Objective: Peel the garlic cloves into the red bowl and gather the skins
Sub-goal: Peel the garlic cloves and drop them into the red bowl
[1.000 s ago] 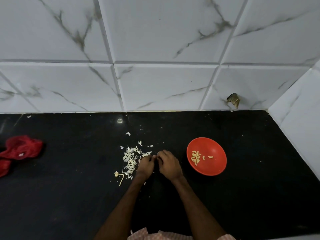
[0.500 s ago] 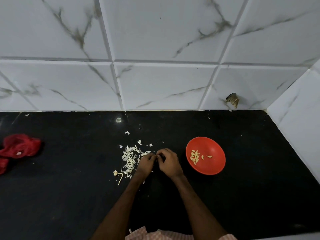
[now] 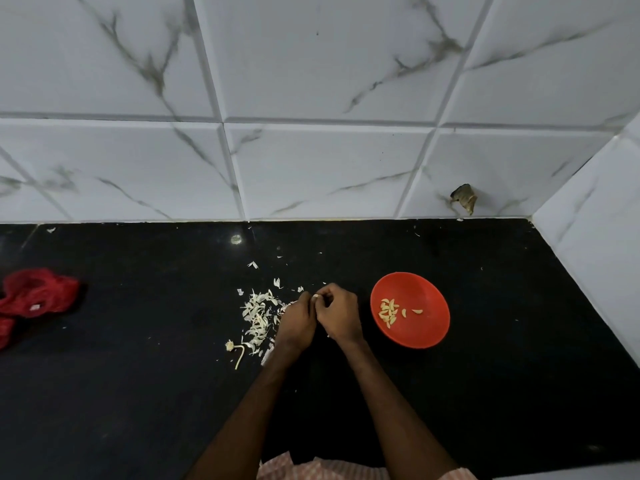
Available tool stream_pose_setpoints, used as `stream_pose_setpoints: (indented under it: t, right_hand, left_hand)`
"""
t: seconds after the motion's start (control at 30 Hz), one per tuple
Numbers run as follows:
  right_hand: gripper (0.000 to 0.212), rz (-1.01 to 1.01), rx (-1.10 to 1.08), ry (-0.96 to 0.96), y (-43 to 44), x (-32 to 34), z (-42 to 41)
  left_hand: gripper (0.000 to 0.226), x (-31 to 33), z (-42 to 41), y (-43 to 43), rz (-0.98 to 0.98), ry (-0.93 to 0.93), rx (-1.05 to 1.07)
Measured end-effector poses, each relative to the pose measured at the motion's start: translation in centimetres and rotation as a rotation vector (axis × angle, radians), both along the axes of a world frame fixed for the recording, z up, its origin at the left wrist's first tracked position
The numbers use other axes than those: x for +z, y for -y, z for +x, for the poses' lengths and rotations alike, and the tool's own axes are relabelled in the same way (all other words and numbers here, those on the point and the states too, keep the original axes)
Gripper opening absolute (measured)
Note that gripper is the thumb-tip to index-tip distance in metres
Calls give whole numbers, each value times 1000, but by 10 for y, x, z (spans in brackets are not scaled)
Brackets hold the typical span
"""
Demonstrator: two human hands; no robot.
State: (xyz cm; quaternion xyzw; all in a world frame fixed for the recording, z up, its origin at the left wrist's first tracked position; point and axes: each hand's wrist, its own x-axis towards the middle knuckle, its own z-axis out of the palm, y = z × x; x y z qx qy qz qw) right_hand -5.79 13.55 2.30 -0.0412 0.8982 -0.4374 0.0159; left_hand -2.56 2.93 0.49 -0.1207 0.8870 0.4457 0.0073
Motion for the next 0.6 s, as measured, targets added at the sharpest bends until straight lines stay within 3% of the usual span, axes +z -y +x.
stream_pose_setpoints:
  t: [0.27, 0.6]
  right_hand:
    - [7, -73, 15, -14, -2, -1, -4]
    - [4, -10, 87, -20, -1, -2, -7]
  left_hand:
    - [19, 5, -3, -1, -83, -7, -44]
    - [21, 2, -2, 7, -59, 7, -91]
